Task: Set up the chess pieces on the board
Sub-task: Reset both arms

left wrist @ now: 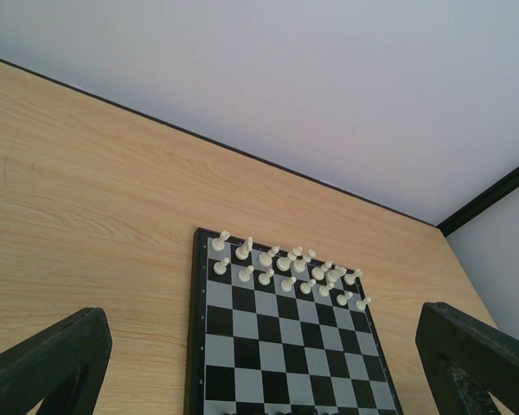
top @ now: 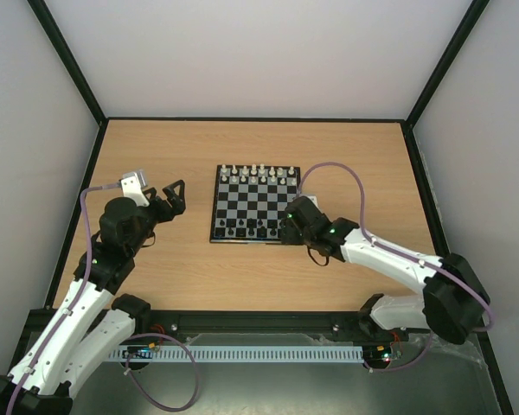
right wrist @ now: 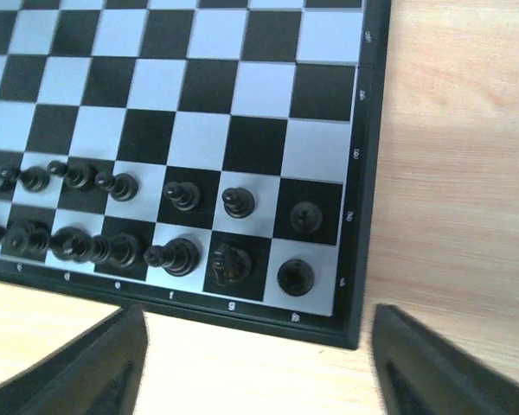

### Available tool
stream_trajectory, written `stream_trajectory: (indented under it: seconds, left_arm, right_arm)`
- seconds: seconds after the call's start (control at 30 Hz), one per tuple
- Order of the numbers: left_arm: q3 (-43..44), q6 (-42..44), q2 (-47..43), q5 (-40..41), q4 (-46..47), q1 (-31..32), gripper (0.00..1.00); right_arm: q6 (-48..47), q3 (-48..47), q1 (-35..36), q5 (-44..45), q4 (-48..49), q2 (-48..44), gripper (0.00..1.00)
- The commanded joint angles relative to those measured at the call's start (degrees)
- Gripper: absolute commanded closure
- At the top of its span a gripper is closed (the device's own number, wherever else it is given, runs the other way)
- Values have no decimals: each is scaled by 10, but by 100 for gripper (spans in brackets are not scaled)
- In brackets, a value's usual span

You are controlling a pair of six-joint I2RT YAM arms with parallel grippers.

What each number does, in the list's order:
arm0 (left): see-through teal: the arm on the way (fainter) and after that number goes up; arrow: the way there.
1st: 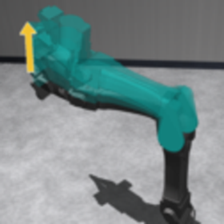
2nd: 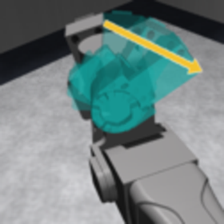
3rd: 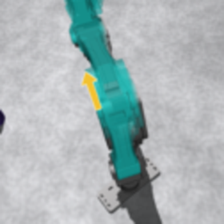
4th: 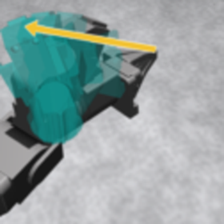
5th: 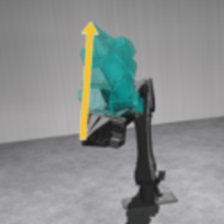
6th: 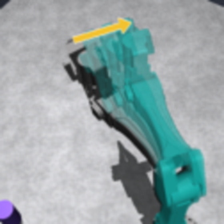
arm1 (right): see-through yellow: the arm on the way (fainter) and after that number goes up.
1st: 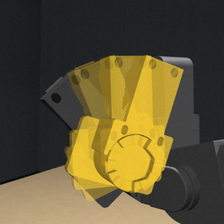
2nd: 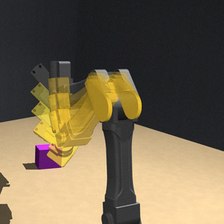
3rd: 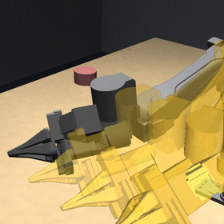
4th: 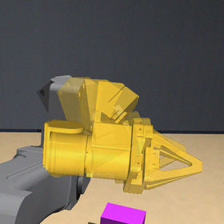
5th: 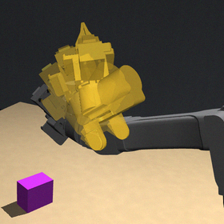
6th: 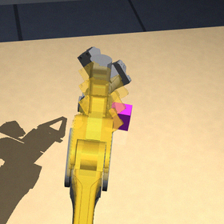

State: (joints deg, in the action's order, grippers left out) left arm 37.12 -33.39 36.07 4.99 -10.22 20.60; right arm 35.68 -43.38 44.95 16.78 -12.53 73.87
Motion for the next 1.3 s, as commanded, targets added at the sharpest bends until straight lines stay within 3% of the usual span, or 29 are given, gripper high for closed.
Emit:
stream_trajectory:
  seconds: [0.0, 0.03, 0.3, 0.4, 0.5, 0.77, 0.87, 1.03, 1.27]
  left_arm:
    - [-4, 2, -1, 11, 5, 0, 1]
    - [-3, 3, 0, 14, 4, 0, 0]
    - [0, -4, 32, 34, 13, -1, 0]
    - [-26, 0, 40, 40, 71, -1, 0]
    - [-42, 7, 69, 55, 141, -1, 0]
    - [-70, 105, 126, 215, 242, -1, 0]
    - [-117, 170, 124, 235, 312, -2, 1]
    - [-195, 236, 122, 254, 412, -27, 0]
    - [-264, 243, 163, 176, 516, -123, 0]
  right_arm:
    - [-2, 6, -3, 3, -33, -45, 7]
    - [-4, 6, -2, -2, -31, -55, 0]
    - [-32, 1, -3, 85, -5, -144, 1]
    - [-76, 30, -15, 148, 53, -184, 1]
    - [-107, 60, -79, 151, 131, -205, 1]
    - [-114, 129, -295, 105, 298, -192, 1]
    - [-131, 177, -321, 143, 381, -181, 1]
    - [-131, 207, -354, 168, 441, -123, 1]
    - [-130, 250, -379, 169, 532, -72, 1]
